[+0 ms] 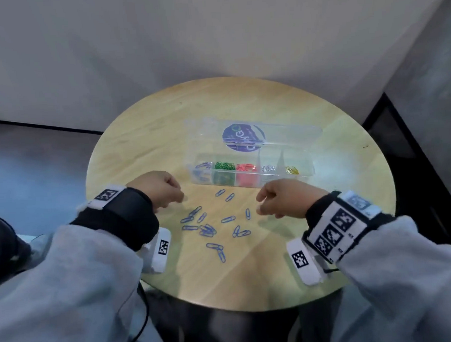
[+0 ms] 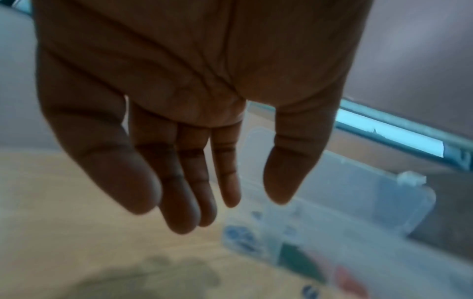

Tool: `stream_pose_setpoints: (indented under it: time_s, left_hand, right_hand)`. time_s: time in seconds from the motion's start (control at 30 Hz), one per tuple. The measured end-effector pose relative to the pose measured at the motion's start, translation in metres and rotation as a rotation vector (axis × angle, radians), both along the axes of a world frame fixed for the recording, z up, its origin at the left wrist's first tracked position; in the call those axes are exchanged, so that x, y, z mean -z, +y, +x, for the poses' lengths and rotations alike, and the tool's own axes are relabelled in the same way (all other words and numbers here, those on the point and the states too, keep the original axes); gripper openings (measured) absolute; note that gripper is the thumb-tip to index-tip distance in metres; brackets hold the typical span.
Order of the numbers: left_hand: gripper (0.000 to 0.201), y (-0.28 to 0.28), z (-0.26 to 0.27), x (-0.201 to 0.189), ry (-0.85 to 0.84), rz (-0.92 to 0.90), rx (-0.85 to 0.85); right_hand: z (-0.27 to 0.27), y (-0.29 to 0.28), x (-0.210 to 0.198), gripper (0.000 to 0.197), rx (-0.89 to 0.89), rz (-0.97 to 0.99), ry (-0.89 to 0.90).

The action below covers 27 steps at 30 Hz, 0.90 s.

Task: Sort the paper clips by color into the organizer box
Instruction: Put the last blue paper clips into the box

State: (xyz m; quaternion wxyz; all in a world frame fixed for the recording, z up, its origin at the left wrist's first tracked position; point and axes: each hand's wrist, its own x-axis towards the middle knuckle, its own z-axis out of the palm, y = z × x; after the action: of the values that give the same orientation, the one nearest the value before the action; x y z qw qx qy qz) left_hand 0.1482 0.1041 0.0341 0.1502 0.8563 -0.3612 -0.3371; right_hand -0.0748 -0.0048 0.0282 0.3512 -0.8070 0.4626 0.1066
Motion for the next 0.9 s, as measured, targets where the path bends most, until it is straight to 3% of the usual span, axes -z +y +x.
stream_pose_setpoints:
  time_s: [0.07,0.13,0.37,0.53,0.8,0.9]
  left_hand:
    - [0.028,0.009,0.003,0.006,-0.199,0.119,0.077]
    - [0.039,0.016,0.001,0.013,-0.277,0.207,0.175]
    - [0.038,0.013,-0.005,0.036,-0.277,0.222,0.356]
    - [0.054,0.003,-0.01,0.04,-0.292,0.144,0.483]
    - [0.025,0.0,-0.01,0.046,-0.312,0.112,0.531]
    - [0.021,0.002,-0.011,0.049,-0.31,0.097,0.501]
  right_hand:
    - [0.0,0.008,0.01,0.035,-0.096,-0.09,0.097]
    - [0.005,0.015,0.018,0.04,-0.2,-0.13,0.126]
    - [0.025,0.023,0.028,0.033,-0.495,-0.245,0.122]
    - [0.033,0.025,0.036,0.029,-0.592,-0.283,0.144]
    - [0.034,0.019,0.042,0.007,-0.529,-0.213,0.157]
    - [0.031,0.02,0.042,0.012,-0.512,-0.199,0.171]
